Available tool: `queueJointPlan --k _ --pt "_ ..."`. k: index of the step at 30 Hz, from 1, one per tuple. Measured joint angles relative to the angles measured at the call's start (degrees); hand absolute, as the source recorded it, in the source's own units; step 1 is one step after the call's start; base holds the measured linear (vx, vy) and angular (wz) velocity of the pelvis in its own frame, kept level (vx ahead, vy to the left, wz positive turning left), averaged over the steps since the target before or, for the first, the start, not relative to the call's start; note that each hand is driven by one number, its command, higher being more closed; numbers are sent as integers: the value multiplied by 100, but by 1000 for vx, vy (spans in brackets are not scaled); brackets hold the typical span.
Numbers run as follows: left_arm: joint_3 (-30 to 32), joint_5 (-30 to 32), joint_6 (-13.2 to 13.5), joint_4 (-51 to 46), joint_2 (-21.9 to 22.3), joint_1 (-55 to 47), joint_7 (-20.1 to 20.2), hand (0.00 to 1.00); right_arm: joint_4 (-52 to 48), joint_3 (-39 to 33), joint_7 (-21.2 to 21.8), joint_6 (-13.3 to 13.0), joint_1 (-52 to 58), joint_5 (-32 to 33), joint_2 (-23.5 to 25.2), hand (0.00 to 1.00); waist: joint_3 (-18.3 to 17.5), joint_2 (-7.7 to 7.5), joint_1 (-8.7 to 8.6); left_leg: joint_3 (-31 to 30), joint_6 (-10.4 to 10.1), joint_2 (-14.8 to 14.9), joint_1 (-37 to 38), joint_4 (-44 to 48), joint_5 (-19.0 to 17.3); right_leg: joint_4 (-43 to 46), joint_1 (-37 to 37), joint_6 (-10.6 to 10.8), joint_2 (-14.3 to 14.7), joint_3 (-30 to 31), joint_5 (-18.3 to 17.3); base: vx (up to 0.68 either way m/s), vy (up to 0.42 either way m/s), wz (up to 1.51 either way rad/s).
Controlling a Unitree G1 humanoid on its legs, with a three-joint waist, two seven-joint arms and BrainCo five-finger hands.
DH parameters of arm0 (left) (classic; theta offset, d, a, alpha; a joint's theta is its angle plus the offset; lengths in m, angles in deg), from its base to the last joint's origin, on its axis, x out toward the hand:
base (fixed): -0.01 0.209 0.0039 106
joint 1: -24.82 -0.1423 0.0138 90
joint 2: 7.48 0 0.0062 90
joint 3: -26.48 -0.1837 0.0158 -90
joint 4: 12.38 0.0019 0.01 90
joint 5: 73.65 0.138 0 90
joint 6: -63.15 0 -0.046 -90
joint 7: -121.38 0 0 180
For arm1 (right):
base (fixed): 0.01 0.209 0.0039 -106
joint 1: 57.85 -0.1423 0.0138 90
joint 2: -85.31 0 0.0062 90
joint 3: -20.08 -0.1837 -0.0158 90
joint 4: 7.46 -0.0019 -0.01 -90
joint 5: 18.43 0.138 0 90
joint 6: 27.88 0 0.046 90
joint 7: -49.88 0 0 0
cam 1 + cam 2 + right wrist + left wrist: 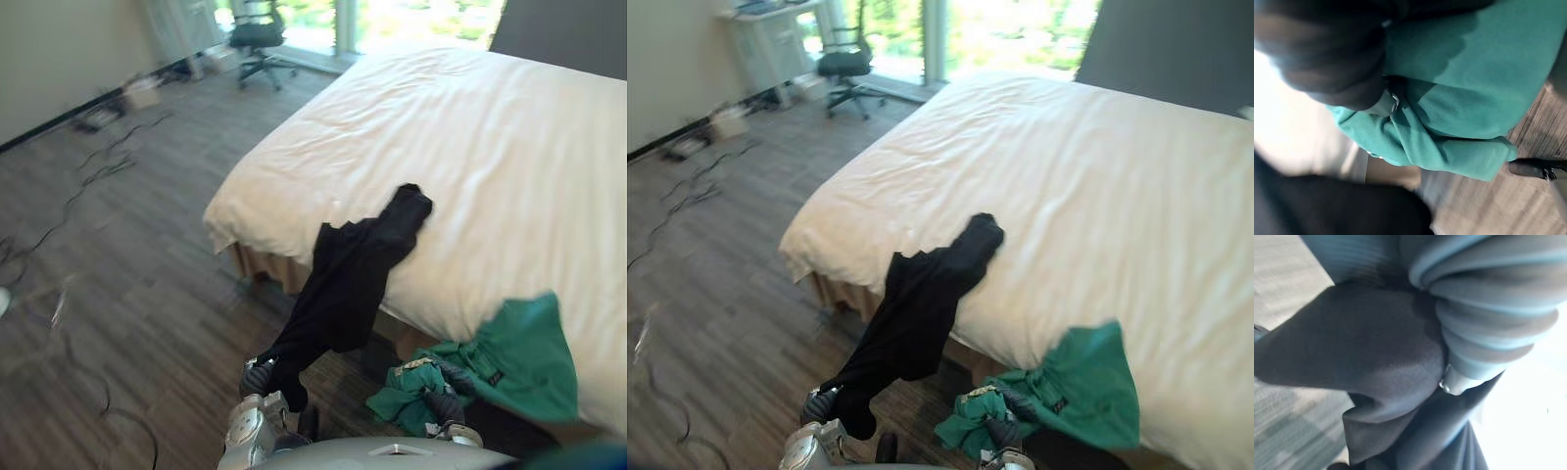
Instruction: Tidy the bed and pick cloth on bed and put in laundry
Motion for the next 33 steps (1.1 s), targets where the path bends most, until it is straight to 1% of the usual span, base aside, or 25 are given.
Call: queueJointPlan --k 1,2,3,4,7,8,9,11,13,14,15,17,19,20,21,22,23,25,26,27,28,29,30,32,33 --pt "-90 -28 -8 -116 0 10 -8 100 -178 -10 -43 -29 15 -4 50 100 168 -73 -15 750 399 81 -125 229 -255 -6 162 0 -94 -363 1 78 43 156" --pt "-89 -34 -9 -156 2 9 -17 100 -224 42 -63 -34 8 -3 40 100 250 -108 33 1237 458 191 -190 406 -378 -6 219 -1 -105 -432 9 62 54 163" --pt "-127 -34 -20 -296 -26 -59 -21 100 -469 72 -86 -46 -22 -65 38 100 368 -138 116 2557 543 587 -419 1146 -654 35 399 10 -95 -623 15 108 34 138" --pt "-168 -56 -20 -400 -31 -173 -6 100 -556 86 -152 -47 -34 -117 26 100 411 -154 119 3012 610 757 -500 1569 -920 173 508 10 -121 -744 15 128 43 133" --pt "-307 -163 -14 -533 -86 -261 13 100 -611 85 -243 -48 -142 -177 24 100 396 -165 258 3315 667 784 -535 1973 -1387 752 524 -20 -369 -956 31 202 115 89" --pt "-331 -163 -14 -464 -119 -239 12 100 -551 70 -243 -48 -182 -181 19 100 396 -149 259 3303 708 769 -546 2054 -1436 1045 478 -84 -447 -971 61 201 84 104" --pt "-464 -163 -15 -275 -200 -98 14 100 -314 -18 -244 -45 -298 -251 -42 100 446 4 207 2875 722 681 -601 2097 -1456 1477 241 -378 -455 -891 -243 193 47 116" --pt "-502 -164 -27 -10 -268 168 31 100 -114 -22 -236 -40 -383 -341 -77 100 434 -67 93 2474 715 469 -685 2039 -1439 748 160 -440 -201 -945 -566 248 -3 138" --pt "-560 -160 -60 239 -330 291 62 100 98 -42 -224 -30 -488 -388 -96 100 438 -58 2 2139 632 180 -670 1979 -1342 157 162 -440 -61 -1036 -273 233 -7 139" --pt "-693 -156 -65 258 -436 289 95 100 230 -75 -210 -16 -479 -389 -122 100 409 -60 -47 2041 648 2 -663 1906 -1317 -26 446 -200 -89 -1333 -86 226 16 137" --pt "-712 -132 -67 216 -457 277 177 100 344 -100 -194 20 -552 -389 -127 100 398 -64 64 2025 637 -89 -670 1841 -1261 -95 528 -138 -100 -1675 -9 271 13 125" --pt "-713 -126 -71 187 -514 289 238 100 368 -218 -200 41 -663 -389 -119 100 409 -76 41 1859 728 -227 -669 1747 -1052 -76 691 -108 -78 -2161 129 216 -9 139" --pt "-716 -98 -117 188 -644 259 270 100 406 -271 -197 43 -741 -392 -106 100 414 -86 73 1678 767 -209 -555 1578 -890 345 751 -130 -39 -2482 358 158 -3 135" --pt "-691 -61 -147 179 -666 232 278 100 405 -328 -180 31 -815 -399 -136 100 448 -39 112 1492 764 -93 -370 1421 -848 871 628 -214 -106 -2575 201 150 -2 83" --pt "-682 23 -157 181 -723 232 280 100 372 -298 -150 13 -832 -409 -107 100 456 -38 106 1419 760 -103 -289 1335 -843 729 650 -155 -117 -2615 -64 144 -1 91" --pt "-691 116 -172 184 -745 192 289 100 314 -234 -117 -36 -827 -453 -109 100 440 -101 90 1401 761 -180 -219 1250 -844 503 664 -194 -251 -2720 -81 128 7 82" --pt "-688 177 -203 201 -782 216 314 100 321 -209 -63 -45 -891 -575 -95 100 490 -281 94 1461 728 -356 -113 1189 -950 818 631 -391 -615 -2732 217 80 23 86" --pt "-726 282 -279 189 -692 223 406 100 409 -227 -31 24 -928 -622 -130 100 519 -203 104 1410 723 -349 46 994 -984 1710 383 -715 -878 -2522 223 56 57 39" --pt "-704 312 -267 148 -682 160 411 100 410 -241 -24 59 -910 -625 -187 100 572 -107 105 1250 720 -311 241 764 -962 2512 -87 -1095 -927 -1796 187 37 60 9" --pt "-705 316 -272 160 -664 165 403 100 403 -235 -23 65 -881 -632 -160 100 583 -36 76 1164 723 -292 267 705 -933 2538 -231 -1005 -802 -1443 7 75 33 61" --pt "-695 315 -269 167 -777 182 379 100 294 -197 -19 67 -728 -672 -102 100 599 14 -64 861 749 -245 361 561 -810 2185 -526 -794 -271 -403 -383 55 -19 73" --pt "-695 315 -270 167 -795 189 379 100 292 -190 -12 67 -698 -677 -107 100 600 15 -77 794 755 -237 379 536 -787 2073 -589 -732 -153 -142 -424 106 -58 113" --pt "-715 315 -265 167 -812 197 378 100 292 -230 -22 72 -514 -672 -129 100 614 39 -160 500 684 -201 465 474 -729 1516 -740 -543 311 760 -458 76 -61 95" --pt "-751 316 -258 172 -827 195 378 100 286 -250 -32 72 -431 -668 -122 100 627 25 -221 326 576 -235 508 478 -697 986 -732 -481 419 1049 -334 79 -79 82" --pt "-812 315 -249 171 -868 188 378 100 283 -237 -32 71 -347 -665 -108 100 595 -126 -209 265 519 -372 519 479 -718 473 -724 -453 295 1102 35 83 -104 45"
